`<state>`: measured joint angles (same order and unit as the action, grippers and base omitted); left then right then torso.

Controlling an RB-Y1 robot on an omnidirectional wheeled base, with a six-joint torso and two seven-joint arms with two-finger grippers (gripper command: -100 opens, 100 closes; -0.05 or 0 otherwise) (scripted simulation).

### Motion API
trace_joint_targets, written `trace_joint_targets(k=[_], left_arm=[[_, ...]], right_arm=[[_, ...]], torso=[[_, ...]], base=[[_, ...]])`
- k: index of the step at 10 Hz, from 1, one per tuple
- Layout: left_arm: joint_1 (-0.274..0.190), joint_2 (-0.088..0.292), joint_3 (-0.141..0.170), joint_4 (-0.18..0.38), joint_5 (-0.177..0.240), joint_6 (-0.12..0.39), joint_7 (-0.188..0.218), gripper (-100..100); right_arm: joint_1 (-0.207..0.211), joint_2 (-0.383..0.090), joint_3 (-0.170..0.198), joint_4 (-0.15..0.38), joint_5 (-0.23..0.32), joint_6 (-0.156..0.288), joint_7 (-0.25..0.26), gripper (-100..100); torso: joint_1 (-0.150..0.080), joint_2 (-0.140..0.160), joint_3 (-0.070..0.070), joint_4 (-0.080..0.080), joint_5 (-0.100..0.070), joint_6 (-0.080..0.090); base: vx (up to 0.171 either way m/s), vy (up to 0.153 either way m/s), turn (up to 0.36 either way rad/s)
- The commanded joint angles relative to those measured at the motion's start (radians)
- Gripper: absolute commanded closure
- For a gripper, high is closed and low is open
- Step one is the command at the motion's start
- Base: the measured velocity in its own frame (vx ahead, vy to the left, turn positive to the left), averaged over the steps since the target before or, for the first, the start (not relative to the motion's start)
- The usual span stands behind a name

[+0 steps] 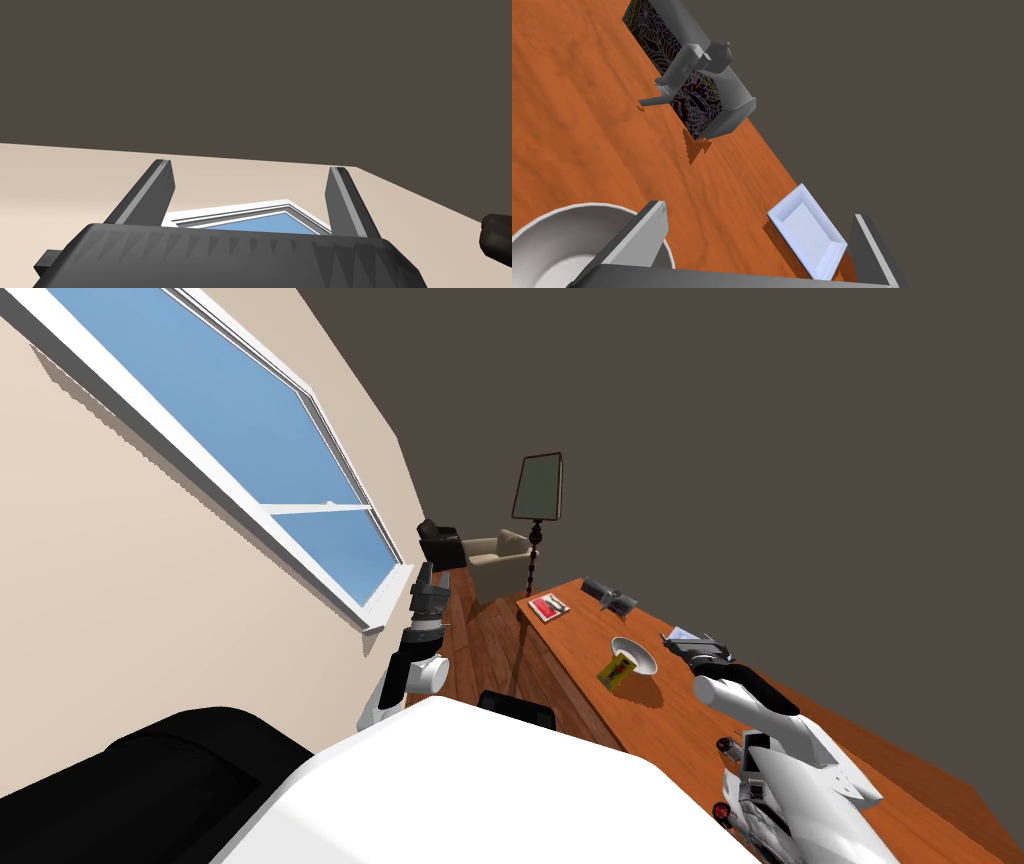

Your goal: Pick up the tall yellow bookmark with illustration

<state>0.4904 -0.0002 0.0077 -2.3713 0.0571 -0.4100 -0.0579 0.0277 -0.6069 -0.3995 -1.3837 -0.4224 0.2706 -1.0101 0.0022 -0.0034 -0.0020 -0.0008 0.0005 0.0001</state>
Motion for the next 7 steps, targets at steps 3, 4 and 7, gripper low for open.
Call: trace_joint_targets(k=[3,4,7], left_arm=[[0.0,0.0,0.0,0.0,0.0,0.0,0.0,0],[0.0,0.0,0.0,0.0,0.0,0.0,0.0,0],[0.0,0.0,0.0,0.0,0.0,0.0,0.0,0]], right_arm=[[-0.031,-0.032,-0.028,0.078,-0.023,0.087,-0.084,-100],[-0.031,-0.032,-0.028,0.114,-0.023,0.087,-0.086,-100],[-0.057,-0.05,-0.047,0.183,-0.035,0.143,-0.137,-100]], torso=[[-0.001,0.002,0.001,0.0,0.0,0.0],[0.001,0.0,0.0,0.0,0.0,0.0],[0.0,0.0,0.0,0.0,0.0,0.0]], base=[[0.047,0.035,0.011],[0.059,0.053,0.014],[0.046,0.033,0.01]])
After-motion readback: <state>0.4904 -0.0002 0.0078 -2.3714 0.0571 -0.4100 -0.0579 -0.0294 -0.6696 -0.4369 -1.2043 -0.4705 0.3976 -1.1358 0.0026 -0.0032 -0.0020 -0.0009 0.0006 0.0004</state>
